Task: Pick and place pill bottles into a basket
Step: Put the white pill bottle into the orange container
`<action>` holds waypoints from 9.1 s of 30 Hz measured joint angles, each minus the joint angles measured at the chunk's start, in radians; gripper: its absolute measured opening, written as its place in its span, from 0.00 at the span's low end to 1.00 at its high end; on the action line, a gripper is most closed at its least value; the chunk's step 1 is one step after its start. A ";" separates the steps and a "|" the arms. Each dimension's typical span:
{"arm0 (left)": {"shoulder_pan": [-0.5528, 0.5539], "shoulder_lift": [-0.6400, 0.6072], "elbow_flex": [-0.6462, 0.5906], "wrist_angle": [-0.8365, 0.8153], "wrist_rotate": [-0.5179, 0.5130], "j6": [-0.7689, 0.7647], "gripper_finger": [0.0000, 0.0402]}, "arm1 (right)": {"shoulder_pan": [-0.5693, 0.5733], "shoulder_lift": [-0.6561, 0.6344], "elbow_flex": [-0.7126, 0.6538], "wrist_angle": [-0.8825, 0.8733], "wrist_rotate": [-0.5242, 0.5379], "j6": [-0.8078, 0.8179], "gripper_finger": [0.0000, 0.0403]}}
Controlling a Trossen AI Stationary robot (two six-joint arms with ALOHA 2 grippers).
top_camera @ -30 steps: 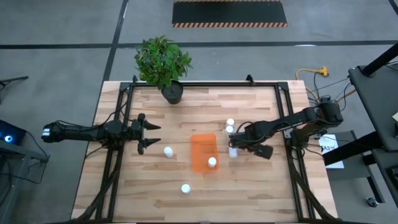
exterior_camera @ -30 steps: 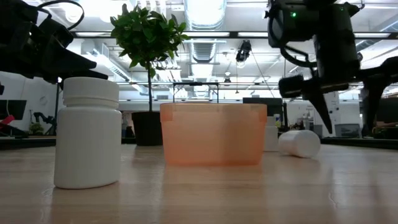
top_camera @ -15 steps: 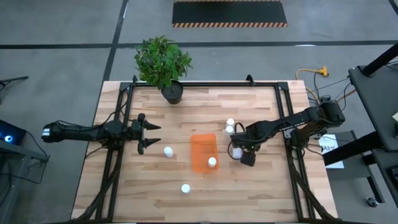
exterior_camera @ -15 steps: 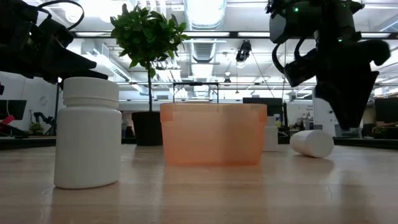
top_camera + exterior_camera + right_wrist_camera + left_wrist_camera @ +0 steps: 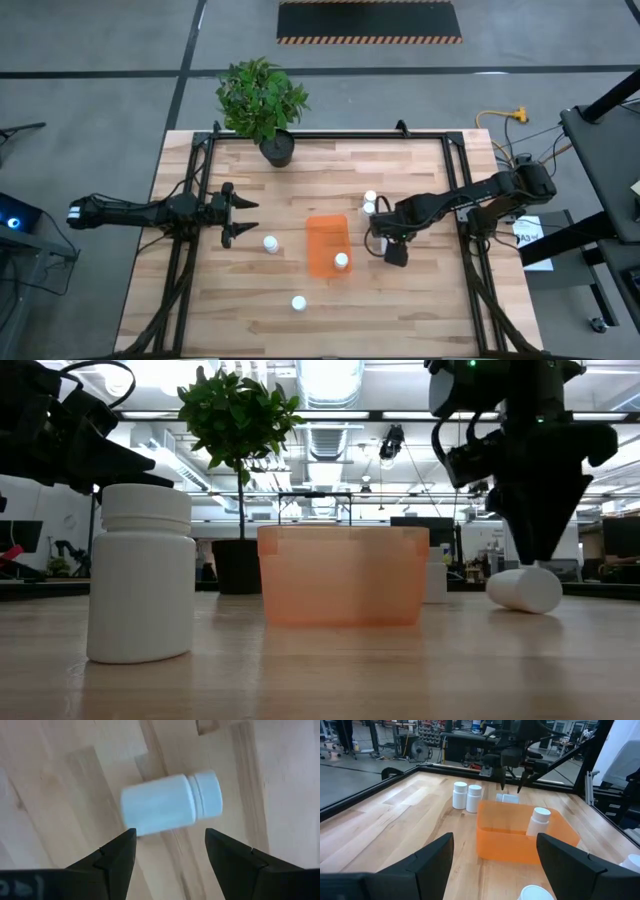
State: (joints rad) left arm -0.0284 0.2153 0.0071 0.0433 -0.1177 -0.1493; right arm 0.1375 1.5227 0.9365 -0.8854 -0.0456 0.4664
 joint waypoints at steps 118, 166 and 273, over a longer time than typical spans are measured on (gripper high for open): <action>0.000 0.002 0.000 0.001 0.000 0.000 0.67 | 0.167 0.132 0.374 -0.084 0.538 1.259 0.32; 0.000 0.006 0.000 0.001 0.000 0.000 0.67 | 0.117 -0.175 -0.309 1.444 0.249 -0.026 0.32; 0.000 0.005 0.000 0.000 0.000 0.000 0.67 | 0.231 0.434 -0.775 2.451 0.591 0.049 0.33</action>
State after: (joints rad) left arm -0.0284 0.2199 0.0071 0.0437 -0.1177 -0.1493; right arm 0.3683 1.9568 0.1620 1.5652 0.5454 0.5156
